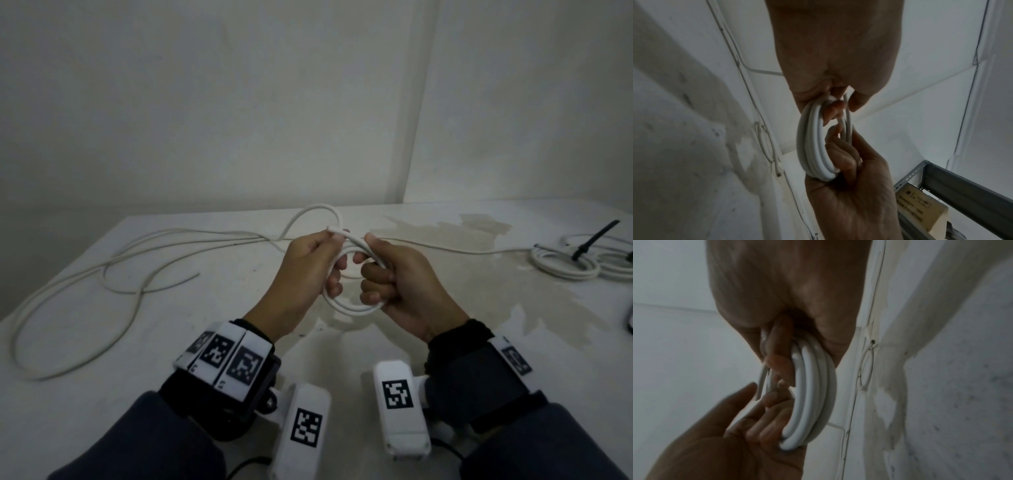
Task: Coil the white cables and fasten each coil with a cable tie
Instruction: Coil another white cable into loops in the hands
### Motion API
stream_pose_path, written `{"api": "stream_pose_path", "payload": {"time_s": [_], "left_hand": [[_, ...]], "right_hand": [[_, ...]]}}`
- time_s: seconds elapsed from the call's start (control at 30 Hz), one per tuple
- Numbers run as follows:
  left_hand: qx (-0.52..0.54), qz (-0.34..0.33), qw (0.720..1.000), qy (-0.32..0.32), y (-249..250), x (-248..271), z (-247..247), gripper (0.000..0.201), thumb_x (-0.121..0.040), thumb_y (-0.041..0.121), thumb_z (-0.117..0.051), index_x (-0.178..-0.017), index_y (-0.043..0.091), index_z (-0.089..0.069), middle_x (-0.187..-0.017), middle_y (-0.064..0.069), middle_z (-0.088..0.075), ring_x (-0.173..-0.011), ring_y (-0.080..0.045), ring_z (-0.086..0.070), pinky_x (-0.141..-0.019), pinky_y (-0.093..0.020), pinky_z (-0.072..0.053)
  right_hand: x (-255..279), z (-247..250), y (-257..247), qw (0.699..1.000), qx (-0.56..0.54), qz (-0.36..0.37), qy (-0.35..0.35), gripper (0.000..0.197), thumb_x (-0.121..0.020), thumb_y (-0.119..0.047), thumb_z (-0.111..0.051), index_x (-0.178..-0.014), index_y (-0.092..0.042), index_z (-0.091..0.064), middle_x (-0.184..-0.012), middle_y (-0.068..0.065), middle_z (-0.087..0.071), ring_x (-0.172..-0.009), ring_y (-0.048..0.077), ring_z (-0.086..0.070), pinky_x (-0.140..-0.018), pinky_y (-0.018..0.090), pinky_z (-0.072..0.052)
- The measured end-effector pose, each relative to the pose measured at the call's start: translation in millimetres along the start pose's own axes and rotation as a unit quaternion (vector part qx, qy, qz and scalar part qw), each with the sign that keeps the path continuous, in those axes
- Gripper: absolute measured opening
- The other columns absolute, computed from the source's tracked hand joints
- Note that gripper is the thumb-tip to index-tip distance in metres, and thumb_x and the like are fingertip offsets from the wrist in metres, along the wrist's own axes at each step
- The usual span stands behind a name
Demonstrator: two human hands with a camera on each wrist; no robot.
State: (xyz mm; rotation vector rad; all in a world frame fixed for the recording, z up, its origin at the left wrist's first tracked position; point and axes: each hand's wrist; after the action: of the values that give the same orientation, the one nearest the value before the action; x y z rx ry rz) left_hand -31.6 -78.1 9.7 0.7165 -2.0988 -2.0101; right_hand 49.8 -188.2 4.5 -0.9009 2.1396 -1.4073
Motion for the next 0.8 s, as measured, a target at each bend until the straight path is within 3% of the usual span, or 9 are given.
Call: {"api": "stream_pose_path", "payload": {"time_s": [0.1, 0.2, 0.3, 0.37, 0.53, 0.6, 0.67, 0.73, 0.8], "left_hand": [[-0.060, -0.033, 0.998, 0.000, 0.4, 1.1, -2.2, 0.022, -0.094, 0.021, -0.056, -0.094, 0.001, -0.067, -0.051, 0.008, -0.037, -0.041, -0.005, -0.032, -0.041, -0.020, -0.032], [-0.082, -0.051, 0.995, 0.023, 1.0, 2.0, -3.6, 0.027, -0.091, 0.030, -0.060, -0.081, 0.007, -0.069, -0.045, 0.011, -0.035, -0.039, -0.004, -0.031, -0.039, -0.019, -0.031], [-0.075, -0.049, 0.995, 0.053, -0.5, 0.4, -2.2, 0.027, -0.092, 0.029, -0.060, -0.071, 0.014, -0.068, -0.043, 0.008, -0.034, -0.037, -0.005, -0.029, -0.038, -0.017, -0.028], [-0.075, -0.053, 0.994, 0.062, -1.6, -0.8, 0.1, 0.024, -0.092, 0.026, -0.060, -0.075, 0.011, -0.069, -0.043, 0.009, -0.037, -0.037, -0.005, -0.030, -0.038, -0.017, -0.027], [-0.161, -0.096, 0.981, 0.045, 0.6, -2.3, 6.6, 0.019, -0.090, 0.017, -0.063, -0.078, 0.004, -0.071, -0.044, 0.014, -0.056, -0.039, 0.002, -0.049, -0.043, -0.008, -0.034], [-0.212, -0.119, 0.970, 0.025, 0.1, -4.6, 10.2, 0.019, -0.088, 0.020, -0.066, -0.078, 0.007, -0.075, -0.062, 0.006, -0.070, -0.057, -0.007, -0.065, -0.057, -0.022, -0.050], [-0.260, -0.124, 0.958, 0.012, -1.9, -5.6, 12.8, 0.018, -0.086, 0.027, -0.069, -0.082, 0.011, -0.077, -0.077, -0.002, -0.075, -0.075, -0.017, -0.070, -0.073, -0.038, -0.056], [-0.280, -0.130, 0.951, 0.010, -2.4, -5.1, 13.9, 0.016, -0.084, 0.031, -0.071, -0.086, 0.016, -0.077, -0.081, 0.002, -0.075, -0.078, -0.013, -0.071, -0.075, -0.040, -0.056], [-0.282, -0.160, 0.946, 0.012, 1.0, -3.5, 13.0, 0.014, -0.083, 0.032, -0.071, -0.090, 0.020, -0.076, -0.084, 0.008, -0.074, -0.077, -0.007, -0.070, -0.072, -0.034, -0.056]], "right_hand": [[2.0, -1.7, -0.2, 1.000, -0.012, 0.014, -0.015, 0.013, -0.098, -0.021, -0.047, -0.099, -0.009, -0.054, -0.043, -0.007, -0.024, -0.033, 0.005, -0.020, -0.037, 0.017, -0.029], [4.2, -1.5, 0.5, 0.999, -0.004, 0.020, -0.050, 0.028, -0.097, -0.020, -0.048, -0.125, -0.025, -0.047, -0.045, -0.007, -0.024, -0.036, 0.006, -0.020, -0.041, 0.020, -0.029], [6.0, -4.0, 0.6, 0.994, 0.013, 0.027, -0.102, 0.036, -0.098, -0.020, -0.045, -0.131, -0.035, -0.050, -0.047, -0.007, -0.020, -0.038, 0.007, -0.019, -0.046, 0.024, -0.029], [5.6, -3.8, 1.9, 0.992, 0.027, 0.027, -0.118, 0.040, -0.099, -0.019, -0.043, -0.133, -0.039, -0.050, -0.050, -0.003, -0.023, -0.040, 0.009, -0.022, -0.049, 0.026, -0.035], [2.5, -0.5, 2.0, 0.977, 0.169, 0.103, -0.073, 0.038, -0.099, -0.015, -0.047, -0.125, -0.040, -0.057, -0.081, 0.014, -0.062, -0.063, 0.017, -0.057, -0.064, 0.029, -0.050], [2.1, 4.0, -0.2, 0.941, 0.293, 0.165, -0.025, 0.026, -0.097, -0.021, -0.054, -0.117, -0.038, -0.059, -0.093, 0.008, -0.063, -0.081, 0.013, -0.062, -0.074, 0.022, -0.047], [-0.2, 12.4, -0.5, 0.888, 0.416, 0.196, 0.019, 0.017, -0.091, -0.032, -0.060, -0.103, -0.044, -0.057, -0.110, 0.004, -0.052, -0.106, 0.012, -0.052, -0.086, 0.023, -0.041], [0.6, 17.5, -2.8, 0.838, 0.496, 0.218, 0.056, 0.011, -0.083, -0.051, -0.059, -0.090, -0.051, -0.052, -0.117, -0.002, -0.043, -0.119, 0.014, -0.041, -0.101, 0.034, -0.036], [0.0, 19.4, -3.5, 0.810, 0.513, 0.277, 0.070, 0.018, -0.079, -0.065, -0.054, -0.084, -0.047, -0.049, -0.113, -0.008, -0.046, -0.119, 0.013, -0.045, -0.106, 0.044, -0.034]]}}
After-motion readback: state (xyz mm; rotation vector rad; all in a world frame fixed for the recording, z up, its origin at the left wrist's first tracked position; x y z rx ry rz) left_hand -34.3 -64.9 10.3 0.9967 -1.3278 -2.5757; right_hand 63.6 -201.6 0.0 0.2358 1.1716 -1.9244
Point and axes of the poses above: each hand's wrist, its own x-axis away from the middle knuckle, its own z-axis out of the back of the hand, y = z × x
